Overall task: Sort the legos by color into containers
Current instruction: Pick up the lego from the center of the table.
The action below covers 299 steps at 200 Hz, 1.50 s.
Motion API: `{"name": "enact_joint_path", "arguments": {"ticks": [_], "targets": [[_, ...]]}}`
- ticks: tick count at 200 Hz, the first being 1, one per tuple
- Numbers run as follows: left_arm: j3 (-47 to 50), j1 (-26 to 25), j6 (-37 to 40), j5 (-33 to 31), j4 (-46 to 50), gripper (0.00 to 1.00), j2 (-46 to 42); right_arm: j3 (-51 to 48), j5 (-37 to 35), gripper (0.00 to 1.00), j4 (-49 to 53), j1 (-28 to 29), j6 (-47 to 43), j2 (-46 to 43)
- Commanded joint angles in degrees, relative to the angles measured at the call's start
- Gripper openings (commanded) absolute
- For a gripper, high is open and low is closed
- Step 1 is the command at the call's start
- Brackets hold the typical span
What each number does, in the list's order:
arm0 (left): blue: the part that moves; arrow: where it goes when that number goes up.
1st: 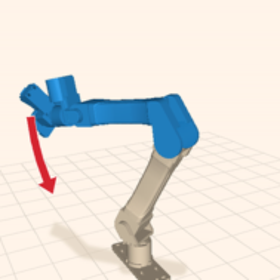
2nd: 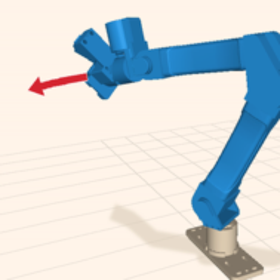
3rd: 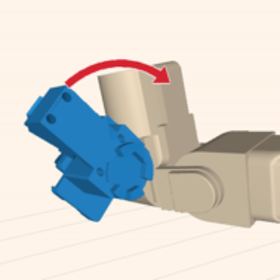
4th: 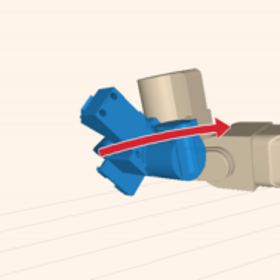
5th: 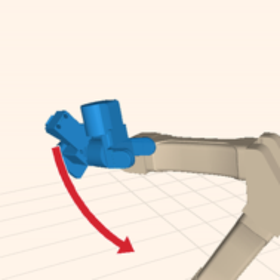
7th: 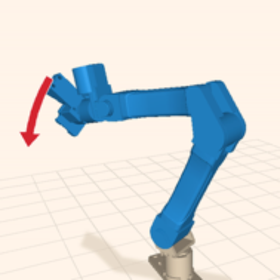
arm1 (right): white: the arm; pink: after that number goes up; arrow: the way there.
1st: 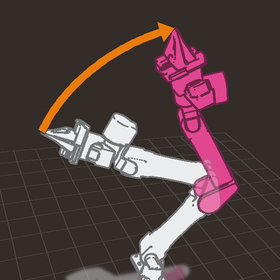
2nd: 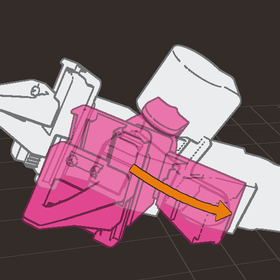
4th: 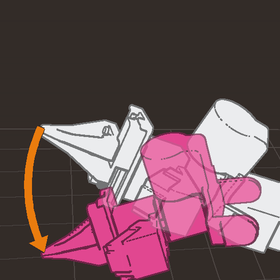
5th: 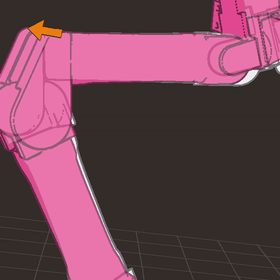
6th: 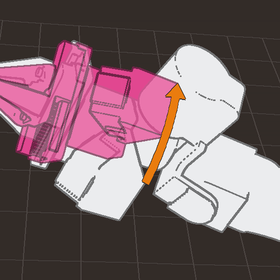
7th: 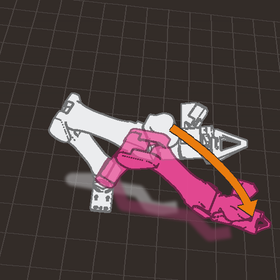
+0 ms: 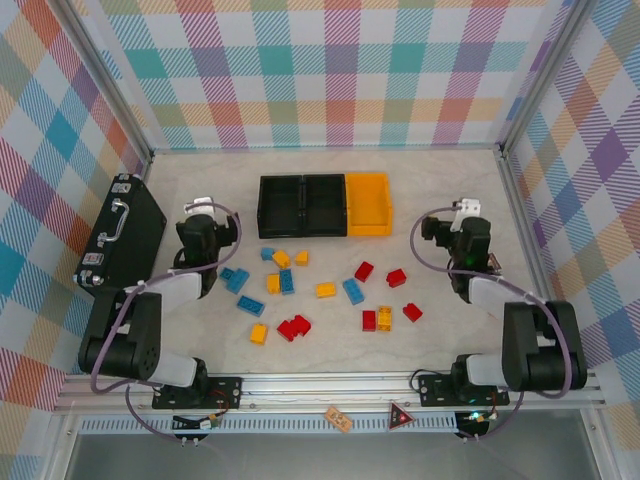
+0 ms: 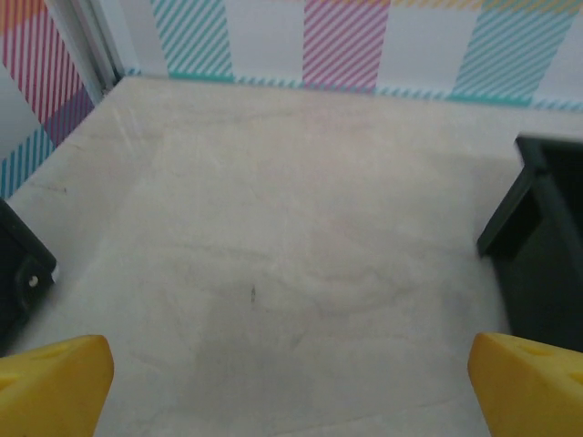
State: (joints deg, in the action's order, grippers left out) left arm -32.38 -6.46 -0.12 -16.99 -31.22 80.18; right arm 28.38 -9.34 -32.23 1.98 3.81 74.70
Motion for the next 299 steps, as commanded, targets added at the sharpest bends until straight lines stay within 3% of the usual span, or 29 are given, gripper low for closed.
{"name": "enact_joint_path", "arguments": {"ticks": [1,13,23,30,65,71,94,126,156,201,230,299], "targets": [[-2.2,0.1,-5.4,-1.2,6.8,1.0,-4.9,3.1,1.5,0.99,9.6,0.2,6.2,-4.4],[-4.0,0.1,-13.0,-1.9,11.5,1.0,-7.8,5.9,2.0,0.99,16.8,0.1,13.7,-6.9],[-7.2,0.4,-23.9,-3.9,21.3,0.99,-9.9,9.3,-0.5,0.99,27.4,0.1,23.2,-8.5],[-9.0,0.9,-27.4,-2.1,25.5,1.0,-10.7,11.5,-1.2,0.99,33.3,-0.2,28.3,-8.9],[-11.6,1.7,-32.4,16.7,31.7,1.0,-12.0,12.1,11.2,0.99,36.2,-0.9,30.0,-11.1],[-12.1,1.7,-33.3,18.5,33.7,1.0,-12.1,13.5,13.0,1.0,39.4,-0.8,29.8,-10.9],[-14.0,0.1,-33.6,26.7,40.1,0.94,-11.9,21.7,18.2,0.86,56.1,-0.6,28.5,-6.8],[-14.3,-5.5,-31.0,32.5,46.7,0.85,-12.2,26.2,17.1,0.85,70.5,2.1,30.0,-2.0],[-13.0,-13.2,-29.5,29.6,52.4,0.85,-13.6,23.8,16.4,0.86,71.4,8.7,36.2,-1.4],[-9.1,-22.4,-32.7,25.9,50.3,0.85,-12.7,26.3,11.4,0.87,74.6,16.2,44.9,5.0],[-8.8,-25.2,-33.2,25.0,49.7,0.84,-10.4,28.0,9.2,0.81,75.6,18.4,49.8,10.6],[-8.6,-27.6,-33.0,23.2,50.0,0.84,-9.5,31.4,7.8,0.79,72.5,19.0,54.5,19.1]]}}
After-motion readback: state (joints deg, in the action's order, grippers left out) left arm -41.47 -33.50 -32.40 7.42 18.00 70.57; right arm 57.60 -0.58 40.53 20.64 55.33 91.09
